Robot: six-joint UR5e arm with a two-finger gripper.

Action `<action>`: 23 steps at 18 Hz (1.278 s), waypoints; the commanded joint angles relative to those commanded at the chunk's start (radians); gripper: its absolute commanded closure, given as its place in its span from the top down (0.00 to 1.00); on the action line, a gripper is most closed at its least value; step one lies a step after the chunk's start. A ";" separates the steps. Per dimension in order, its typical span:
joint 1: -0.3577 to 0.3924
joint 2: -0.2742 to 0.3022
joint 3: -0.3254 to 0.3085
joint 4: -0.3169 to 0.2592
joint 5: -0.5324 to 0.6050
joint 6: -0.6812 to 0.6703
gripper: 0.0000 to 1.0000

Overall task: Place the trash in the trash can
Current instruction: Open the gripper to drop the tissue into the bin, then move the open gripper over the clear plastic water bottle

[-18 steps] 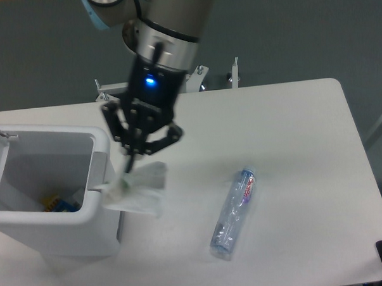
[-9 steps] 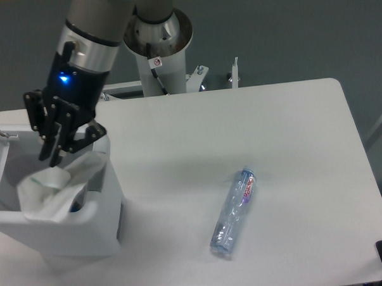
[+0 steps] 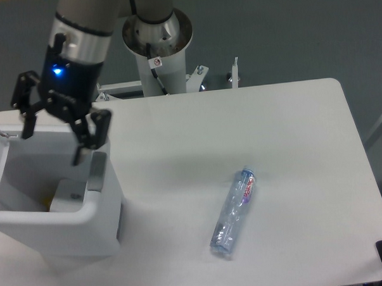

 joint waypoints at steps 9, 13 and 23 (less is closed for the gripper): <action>0.068 -0.012 0.035 0.046 0.000 0.009 1.00; 0.066 -0.021 0.029 0.046 -0.002 0.006 1.00; 0.178 -0.101 -0.005 0.048 0.005 0.079 1.00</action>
